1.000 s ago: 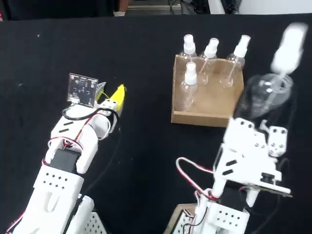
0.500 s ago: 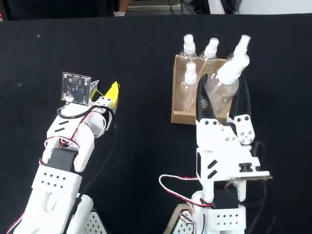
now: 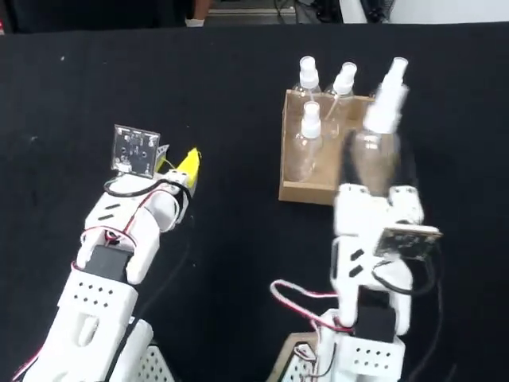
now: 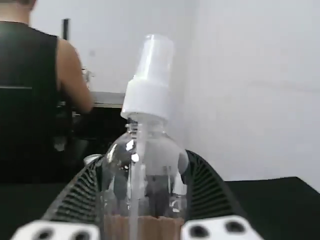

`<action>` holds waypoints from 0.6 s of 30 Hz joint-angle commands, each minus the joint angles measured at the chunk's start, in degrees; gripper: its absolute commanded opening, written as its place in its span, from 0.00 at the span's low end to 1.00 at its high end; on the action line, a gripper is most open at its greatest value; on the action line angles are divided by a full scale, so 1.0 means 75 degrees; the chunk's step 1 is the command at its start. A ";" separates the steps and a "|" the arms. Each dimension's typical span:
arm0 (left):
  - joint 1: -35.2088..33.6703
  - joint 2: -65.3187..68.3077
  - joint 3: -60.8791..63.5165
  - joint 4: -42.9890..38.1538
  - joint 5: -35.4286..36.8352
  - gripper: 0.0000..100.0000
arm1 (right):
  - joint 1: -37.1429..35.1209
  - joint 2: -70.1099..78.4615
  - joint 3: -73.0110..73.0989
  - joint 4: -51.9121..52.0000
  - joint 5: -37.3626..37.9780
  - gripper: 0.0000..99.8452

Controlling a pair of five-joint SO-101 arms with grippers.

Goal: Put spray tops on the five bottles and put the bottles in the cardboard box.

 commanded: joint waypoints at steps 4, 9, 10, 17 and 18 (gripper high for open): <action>0.0182 -0.0129 0.0920 -0.1829 0.0070 0.16 | 0.2239 -0.0486 -0.0111 -0.0387 0.0070 0.01; 0.0205 -0.0129 0.1694 -0.3024 0.0070 0.16 | 0.2860 -0.0475 -0.0111 -0.0867 0.0094 0.01; 0.0217 -0.0129 0.1752 -0.3106 0.0070 0.16 | 0.2895 -0.0475 -0.0100 -0.0891 0.0105 0.01; 0.0170 -0.0105 0.1834 -0.3130 0.0070 0.16 | 0.2919 -0.0475 0.0334 -0.1606 0.0692 0.01; 0.0182 -0.0082 0.1834 -0.3130 0.0070 0.16 | 0.2919 -0.0475 0.0393 -0.1711 0.0821 0.01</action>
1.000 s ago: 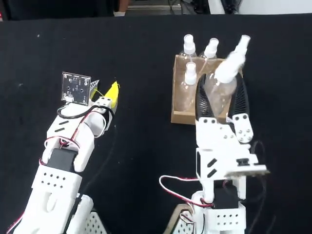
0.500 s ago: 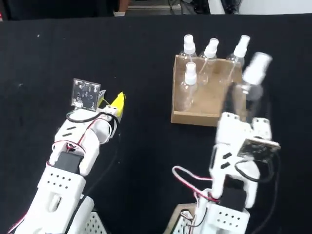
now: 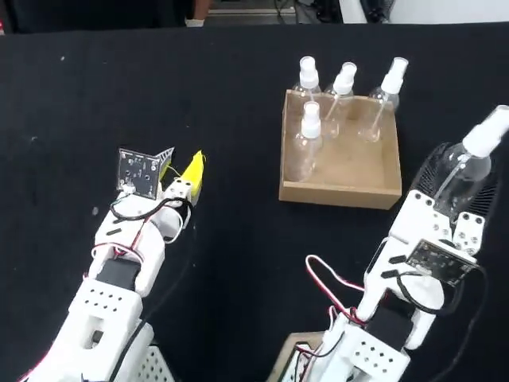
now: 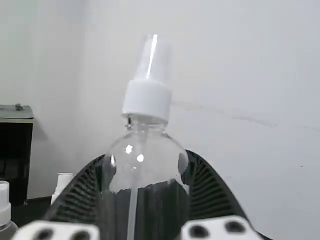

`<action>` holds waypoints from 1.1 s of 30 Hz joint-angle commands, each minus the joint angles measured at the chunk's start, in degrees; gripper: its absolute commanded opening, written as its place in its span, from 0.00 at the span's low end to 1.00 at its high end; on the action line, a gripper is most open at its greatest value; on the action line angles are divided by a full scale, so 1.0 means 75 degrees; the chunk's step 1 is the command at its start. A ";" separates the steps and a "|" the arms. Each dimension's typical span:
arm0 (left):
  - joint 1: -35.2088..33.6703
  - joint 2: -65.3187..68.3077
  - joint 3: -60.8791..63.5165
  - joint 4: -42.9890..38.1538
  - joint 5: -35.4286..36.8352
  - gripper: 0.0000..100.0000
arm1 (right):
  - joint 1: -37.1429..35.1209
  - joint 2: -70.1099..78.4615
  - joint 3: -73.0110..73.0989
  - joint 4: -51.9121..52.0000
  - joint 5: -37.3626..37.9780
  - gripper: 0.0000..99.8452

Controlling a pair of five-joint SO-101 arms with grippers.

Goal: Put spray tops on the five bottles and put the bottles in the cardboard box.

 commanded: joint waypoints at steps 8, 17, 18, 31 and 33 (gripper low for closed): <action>0.0029 -0.0059 -0.0053 -0.0164 0.0070 0.16 | 0.0176 -0.0475 -0.0346 -0.0516 0.0457 0.01; 0.0041 -0.0047 -0.0041 -0.0164 0.0070 0.16 | 0.0164 0.1295 -0.1928 -0.0516 0.0445 0.01; 0.0041 -0.0047 -0.0041 -0.0164 0.0070 0.16 | 0.0164 0.1752 -0.2198 -0.0516 0.0445 0.01; 0.0041 -0.0047 -0.0041 -0.0164 0.0059 0.16 | 0.1207 0.6125 -0.2104 -0.4583 -0.0867 0.01; 0.0041 -0.0047 -0.0041 -0.0164 0.0059 0.16 | 0.1336 0.6828 -0.2221 -0.5099 -0.0891 0.01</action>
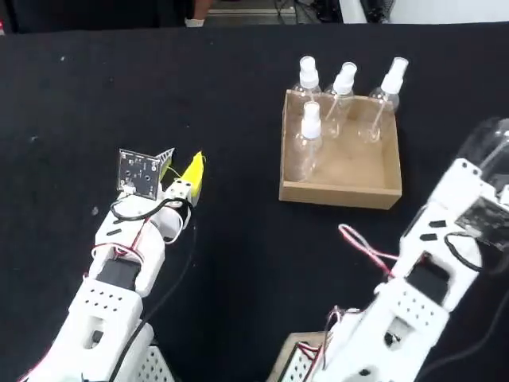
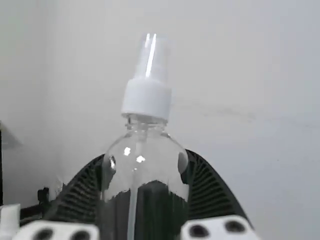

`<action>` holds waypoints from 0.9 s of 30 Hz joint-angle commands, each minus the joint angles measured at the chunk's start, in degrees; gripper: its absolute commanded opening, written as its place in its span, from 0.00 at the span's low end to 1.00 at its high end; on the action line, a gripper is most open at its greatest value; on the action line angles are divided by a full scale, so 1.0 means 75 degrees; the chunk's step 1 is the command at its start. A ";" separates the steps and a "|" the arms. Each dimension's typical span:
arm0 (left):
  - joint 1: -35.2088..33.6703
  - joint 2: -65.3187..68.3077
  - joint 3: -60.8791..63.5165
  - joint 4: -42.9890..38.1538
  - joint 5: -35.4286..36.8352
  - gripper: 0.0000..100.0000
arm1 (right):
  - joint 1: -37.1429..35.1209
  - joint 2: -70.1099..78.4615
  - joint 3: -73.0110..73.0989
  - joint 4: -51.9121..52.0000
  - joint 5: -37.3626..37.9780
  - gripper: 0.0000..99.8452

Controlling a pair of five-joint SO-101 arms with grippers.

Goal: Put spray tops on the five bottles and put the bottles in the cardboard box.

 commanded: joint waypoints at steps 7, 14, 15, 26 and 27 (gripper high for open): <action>0.0041 -0.0047 -0.0064 -0.0164 0.0023 0.16 | 0.0903 0.3253 -0.1401 -0.1547 -0.0234 0.01; 0.0053 -0.0035 -0.0006 -0.0176 0.0023 0.16 | 0.0985 0.4695 -0.0990 -0.3681 -0.0234 0.01; 0.0064 -0.0035 0.0018 -0.0188 0.0012 0.16 | 0.0985 0.4941 -0.0990 -0.3962 -0.0234 0.01; 0.0076 -0.0035 0.0018 -0.0188 0.0012 0.16 | 0.1207 0.8774 -0.2772 -0.6552 -0.0176 0.01; 0.0076 -0.0035 0.0018 -0.0188 0.0012 0.16 | 0.1207 0.9090 -0.2901 -0.6857 -0.0176 0.01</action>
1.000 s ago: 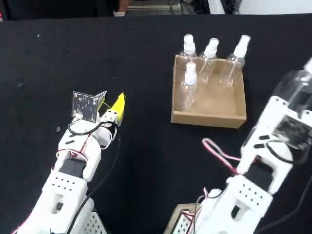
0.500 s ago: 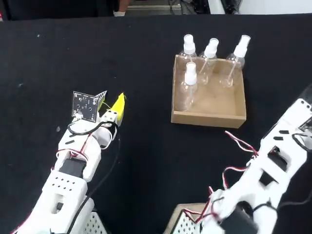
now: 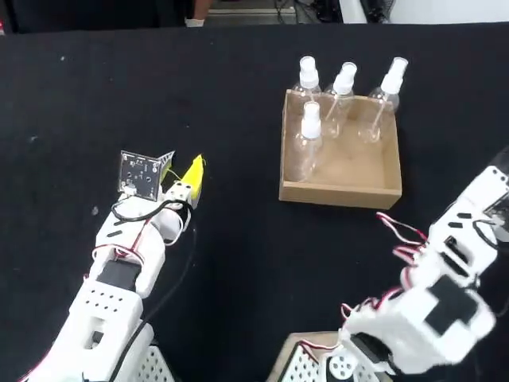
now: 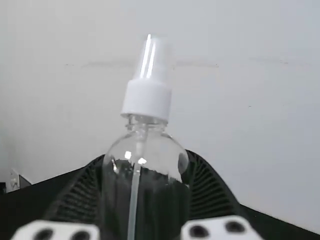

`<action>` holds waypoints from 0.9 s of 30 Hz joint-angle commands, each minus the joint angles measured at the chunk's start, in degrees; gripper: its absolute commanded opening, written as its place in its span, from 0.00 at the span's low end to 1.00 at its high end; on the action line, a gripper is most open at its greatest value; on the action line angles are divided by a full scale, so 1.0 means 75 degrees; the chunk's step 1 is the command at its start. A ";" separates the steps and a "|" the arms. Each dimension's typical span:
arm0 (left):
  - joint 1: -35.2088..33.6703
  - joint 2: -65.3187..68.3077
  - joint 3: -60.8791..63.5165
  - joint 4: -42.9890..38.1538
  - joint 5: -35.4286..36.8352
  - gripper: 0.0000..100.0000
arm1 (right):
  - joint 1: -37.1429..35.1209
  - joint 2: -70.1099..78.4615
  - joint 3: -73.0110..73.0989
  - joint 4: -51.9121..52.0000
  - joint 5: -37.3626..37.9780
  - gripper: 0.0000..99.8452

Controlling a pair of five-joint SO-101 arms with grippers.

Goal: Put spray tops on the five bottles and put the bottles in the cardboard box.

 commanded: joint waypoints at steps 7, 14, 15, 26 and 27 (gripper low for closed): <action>0.0064 -0.0035 -0.0123 -0.0176 0.0012 0.16 | 0.0117 0.2526 -0.1752 -0.2028 0.0023 0.01; 0.0053 -0.0035 -0.0123 -0.0176 0.0012 0.16 | 0.0129 0.3956 -0.2772 -0.2673 0.0023 0.01; 0.0053 -0.0035 -0.0123 -0.0176 0.0012 0.16 | 0.0129 0.4120 -0.2889 -0.2778 0.0023 0.01; 0.0041 -0.0035 -0.0123 -0.0176 0.0000 0.16 | 0.0328 0.5796 -0.4355 -0.2930 0.0023 0.01; 0.0053 -0.0035 -0.0123 -0.0176 0.0000 0.16 | 0.0328 0.5925 -0.4460 -0.2930 0.0023 0.01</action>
